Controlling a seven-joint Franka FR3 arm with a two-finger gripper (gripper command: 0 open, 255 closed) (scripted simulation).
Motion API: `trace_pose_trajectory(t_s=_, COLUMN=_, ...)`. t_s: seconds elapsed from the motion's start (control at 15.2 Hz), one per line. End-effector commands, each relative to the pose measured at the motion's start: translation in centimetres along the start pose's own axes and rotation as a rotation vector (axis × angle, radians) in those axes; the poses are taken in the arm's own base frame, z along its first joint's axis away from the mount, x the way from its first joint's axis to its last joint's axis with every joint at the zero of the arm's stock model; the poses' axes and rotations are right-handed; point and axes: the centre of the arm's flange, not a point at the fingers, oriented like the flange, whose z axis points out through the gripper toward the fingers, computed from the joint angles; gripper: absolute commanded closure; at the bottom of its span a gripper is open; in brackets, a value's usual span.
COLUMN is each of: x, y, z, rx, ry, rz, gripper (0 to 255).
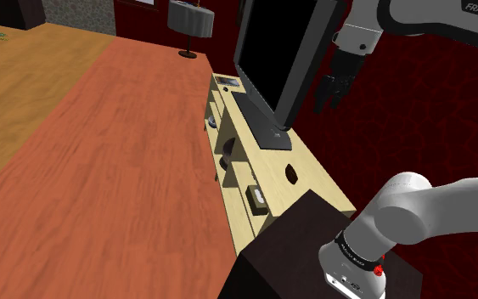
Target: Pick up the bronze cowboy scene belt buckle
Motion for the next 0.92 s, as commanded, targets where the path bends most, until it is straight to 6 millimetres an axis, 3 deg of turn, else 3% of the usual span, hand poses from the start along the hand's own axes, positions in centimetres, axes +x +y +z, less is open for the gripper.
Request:
trace_pose_trajectory(t_s=0.0, x=0.0, y=0.0, z=0.0, rx=0.000, ry=0.000, rz=0.000, gripper=0)
trace_pose_trajectory(t_s=0.86, x=2.8, y=8.8, z=14.4, rx=0.004, ry=0.025, rz=0.007, gripper=0)
